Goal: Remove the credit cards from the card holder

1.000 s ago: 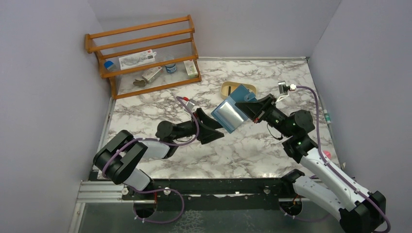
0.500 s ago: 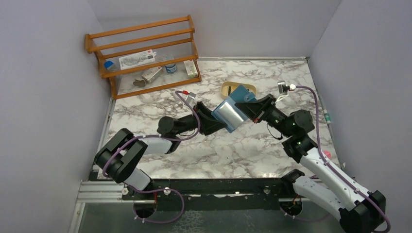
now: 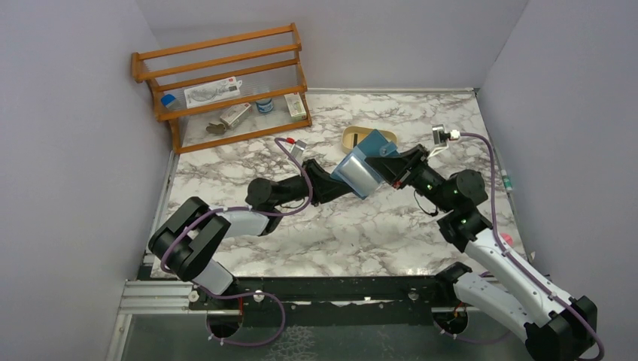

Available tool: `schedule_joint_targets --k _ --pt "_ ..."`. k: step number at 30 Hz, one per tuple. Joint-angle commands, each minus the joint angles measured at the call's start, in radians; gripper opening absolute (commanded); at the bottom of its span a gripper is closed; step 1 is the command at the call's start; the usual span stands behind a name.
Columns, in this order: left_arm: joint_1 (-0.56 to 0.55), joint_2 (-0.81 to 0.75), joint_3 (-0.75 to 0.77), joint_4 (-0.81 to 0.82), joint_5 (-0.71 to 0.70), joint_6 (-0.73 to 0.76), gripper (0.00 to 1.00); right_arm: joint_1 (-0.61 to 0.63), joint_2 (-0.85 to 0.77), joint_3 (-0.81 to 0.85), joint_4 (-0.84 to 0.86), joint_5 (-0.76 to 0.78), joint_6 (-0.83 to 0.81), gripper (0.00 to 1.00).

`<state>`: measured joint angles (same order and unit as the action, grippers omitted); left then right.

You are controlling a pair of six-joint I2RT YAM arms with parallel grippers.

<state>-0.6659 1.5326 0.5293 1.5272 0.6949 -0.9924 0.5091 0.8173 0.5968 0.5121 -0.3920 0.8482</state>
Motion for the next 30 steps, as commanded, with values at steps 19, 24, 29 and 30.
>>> schedule_joint_targets --k 19,24,29,30 --pt "0.025 -0.298 0.175 -1.254 -0.276 0.227 0.0 0.008 -0.113 0.202 -0.747 0.274 -0.466 1.0" --pt "0.023 -0.259 0.251 -1.575 -0.366 0.279 0.0 0.009 -0.081 0.212 -0.76 0.174 -0.539 1.0" --pt "0.007 -0.148 0.356 -1.822 -0.374 0.33 0.0 0.046 0.07 0.242 -0.777 0.029 -0.584 1.0" --pt "-0.001 -0.112 0.386 -1.883 -0.376 0.35 0.0 0.071 0.108 0.247 -0.782 0.027 -0.592 1.0"
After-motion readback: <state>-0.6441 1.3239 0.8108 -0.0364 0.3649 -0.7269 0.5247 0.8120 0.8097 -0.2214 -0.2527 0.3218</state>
